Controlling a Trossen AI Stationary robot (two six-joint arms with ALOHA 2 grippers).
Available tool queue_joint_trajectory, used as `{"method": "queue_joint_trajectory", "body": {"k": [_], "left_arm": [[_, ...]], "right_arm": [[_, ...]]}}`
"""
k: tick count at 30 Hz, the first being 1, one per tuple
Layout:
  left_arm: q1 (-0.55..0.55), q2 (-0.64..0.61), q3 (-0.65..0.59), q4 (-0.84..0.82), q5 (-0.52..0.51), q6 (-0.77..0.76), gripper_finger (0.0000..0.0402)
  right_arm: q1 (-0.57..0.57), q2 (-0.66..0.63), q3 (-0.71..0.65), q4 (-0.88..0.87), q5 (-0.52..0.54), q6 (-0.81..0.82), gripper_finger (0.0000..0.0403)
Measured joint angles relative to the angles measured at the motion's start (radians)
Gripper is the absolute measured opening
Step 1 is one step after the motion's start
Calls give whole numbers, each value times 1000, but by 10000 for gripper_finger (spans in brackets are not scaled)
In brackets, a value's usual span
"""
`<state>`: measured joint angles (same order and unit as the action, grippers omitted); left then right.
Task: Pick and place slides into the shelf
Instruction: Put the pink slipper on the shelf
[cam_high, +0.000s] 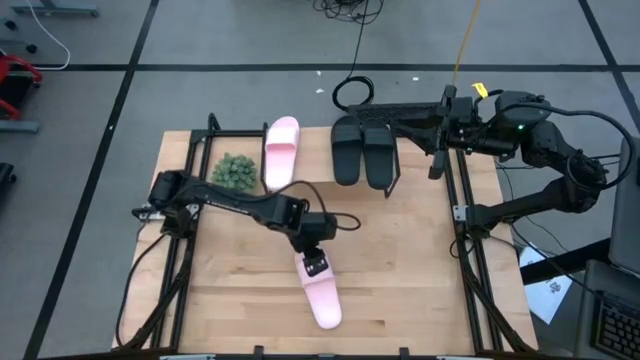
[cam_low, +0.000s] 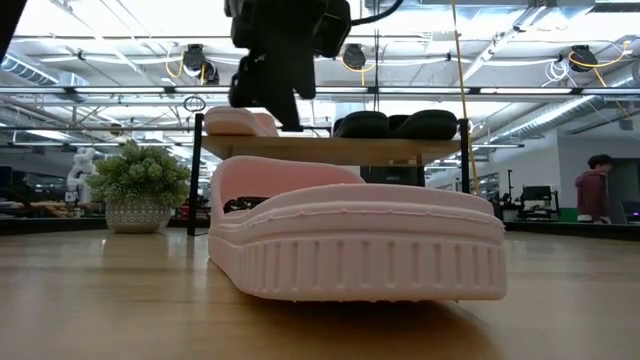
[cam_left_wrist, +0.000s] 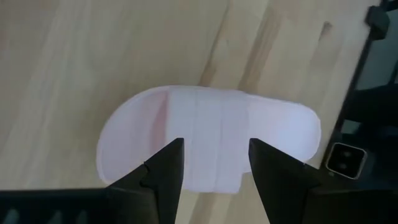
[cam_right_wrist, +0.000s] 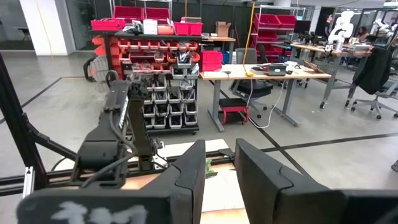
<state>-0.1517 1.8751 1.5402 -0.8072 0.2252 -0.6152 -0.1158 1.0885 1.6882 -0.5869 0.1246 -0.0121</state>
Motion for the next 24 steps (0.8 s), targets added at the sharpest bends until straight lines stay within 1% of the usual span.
{"method": "queue_joint_trajectory", "body": {"k": [2,8,10,15,18,24], "left_arm": [[8,0,0,-3,34,14,182],[5,29,0,-14,44,19,182],[7,37,1,-16,65,20,182],[6,70,-33,-9,88,3,182],[6,74,-65,68,110,-22,182],[3,80,-101,106,125,-46,182]], "right_arm": [[0,0,0,0,0,0,80],[0,0,0,1,0,0,80],[0,0,0,2,0,0,80],[0,-1,0,6,0,0,80],[0,-2,0,7,0,0,80],[0,-2,0,6,0,0,80]]}}
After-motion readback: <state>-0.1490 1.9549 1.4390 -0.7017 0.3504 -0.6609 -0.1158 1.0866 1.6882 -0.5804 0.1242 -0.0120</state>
